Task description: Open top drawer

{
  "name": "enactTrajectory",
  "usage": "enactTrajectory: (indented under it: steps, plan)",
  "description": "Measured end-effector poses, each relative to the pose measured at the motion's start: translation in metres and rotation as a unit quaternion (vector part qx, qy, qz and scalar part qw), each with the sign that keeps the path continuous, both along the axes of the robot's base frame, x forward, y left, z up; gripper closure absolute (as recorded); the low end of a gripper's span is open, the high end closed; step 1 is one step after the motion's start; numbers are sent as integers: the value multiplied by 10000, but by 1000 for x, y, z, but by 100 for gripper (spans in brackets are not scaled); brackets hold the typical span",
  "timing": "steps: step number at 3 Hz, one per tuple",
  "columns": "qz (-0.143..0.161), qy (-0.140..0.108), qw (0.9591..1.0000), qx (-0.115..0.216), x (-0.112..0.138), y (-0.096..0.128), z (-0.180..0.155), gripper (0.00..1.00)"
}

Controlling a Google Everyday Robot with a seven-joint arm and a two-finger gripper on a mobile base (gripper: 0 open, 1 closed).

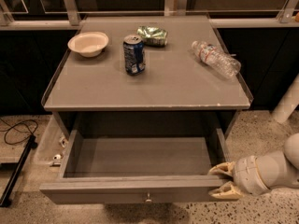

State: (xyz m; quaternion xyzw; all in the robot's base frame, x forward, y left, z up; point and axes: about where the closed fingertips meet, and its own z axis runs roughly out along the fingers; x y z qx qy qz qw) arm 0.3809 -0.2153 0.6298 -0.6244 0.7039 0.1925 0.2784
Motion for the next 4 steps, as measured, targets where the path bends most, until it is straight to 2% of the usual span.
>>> enactTrajectory:
  steps: [1,2,3,4]
  plan:
    - [0,0,10000,0,0,0,2,37]
    - [106,7,9999,-13,-21,-8,-2,61]
    - [106,7,9999,-13,-21,-8,3,85]
    - [121,14,9999,-25,-30,-9,2,100]
